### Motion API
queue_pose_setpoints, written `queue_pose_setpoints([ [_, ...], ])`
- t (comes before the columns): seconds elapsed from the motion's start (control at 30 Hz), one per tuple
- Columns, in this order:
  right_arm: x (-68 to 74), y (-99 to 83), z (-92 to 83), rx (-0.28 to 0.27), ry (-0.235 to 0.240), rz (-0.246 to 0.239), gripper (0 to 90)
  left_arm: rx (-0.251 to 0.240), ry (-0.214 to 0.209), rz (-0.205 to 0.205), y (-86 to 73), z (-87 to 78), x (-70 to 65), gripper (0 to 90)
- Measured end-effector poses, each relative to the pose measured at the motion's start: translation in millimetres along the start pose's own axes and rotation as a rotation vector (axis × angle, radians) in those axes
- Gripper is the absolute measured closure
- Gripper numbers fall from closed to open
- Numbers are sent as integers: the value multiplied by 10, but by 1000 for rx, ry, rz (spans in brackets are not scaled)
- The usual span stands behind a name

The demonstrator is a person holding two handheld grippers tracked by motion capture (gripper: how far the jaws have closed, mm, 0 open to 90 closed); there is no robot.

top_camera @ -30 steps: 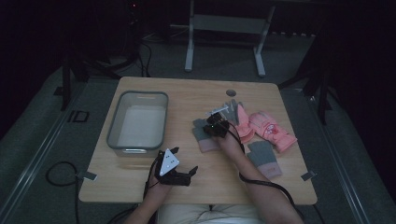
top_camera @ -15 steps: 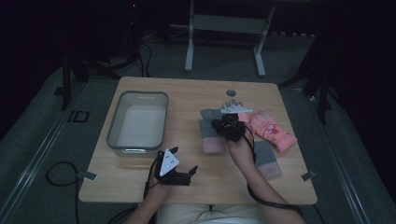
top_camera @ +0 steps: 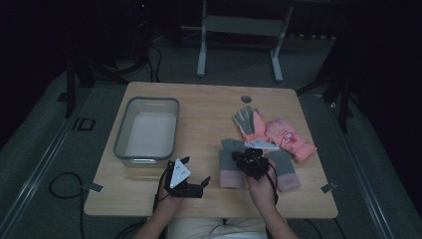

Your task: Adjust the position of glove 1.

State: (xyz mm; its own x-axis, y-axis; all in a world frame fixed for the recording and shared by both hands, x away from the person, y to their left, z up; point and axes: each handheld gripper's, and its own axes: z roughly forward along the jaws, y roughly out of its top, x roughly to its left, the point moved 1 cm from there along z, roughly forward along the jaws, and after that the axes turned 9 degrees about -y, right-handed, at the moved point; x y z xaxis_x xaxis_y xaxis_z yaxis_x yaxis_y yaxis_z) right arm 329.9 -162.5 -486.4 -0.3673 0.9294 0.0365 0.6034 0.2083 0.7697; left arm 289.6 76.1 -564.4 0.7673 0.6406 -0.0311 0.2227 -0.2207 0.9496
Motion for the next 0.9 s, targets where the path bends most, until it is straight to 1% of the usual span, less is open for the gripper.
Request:
queue_pose_setpoints([
  [0.07,-16,-97,28,25,2,12,851,2,-1,0,0,0,0,4],
  [0.2,-19,-238,78,50,-2,33,851,3,0,2,0,0,-2,4],
  [0.27,-7,-287,118,60,-12,22,850,3,0,3,1,0,-3,4],
  [0.33,-7,-327,164,70,-16,27,850,3,1,3,0,0,-3,3],
  [0.43,-7,-372,241,83,-22,21,850,3,2,4,1,0,-3,3],
  [0.6,-30,-446,390,115,-29,23,843,4,2,3,1,1,-4,4],
  [0.67,-43,-474,448,123,-35,16,828,4,1,4,1,1,-4,4],
  [0.8,-44,-493,498,109,-32,-18,780,4,1,5,0,1,-4,4],
  [0.9,-53,-500,505,98,-29,-19,748,4,0,5,0,1,-4,3],
])
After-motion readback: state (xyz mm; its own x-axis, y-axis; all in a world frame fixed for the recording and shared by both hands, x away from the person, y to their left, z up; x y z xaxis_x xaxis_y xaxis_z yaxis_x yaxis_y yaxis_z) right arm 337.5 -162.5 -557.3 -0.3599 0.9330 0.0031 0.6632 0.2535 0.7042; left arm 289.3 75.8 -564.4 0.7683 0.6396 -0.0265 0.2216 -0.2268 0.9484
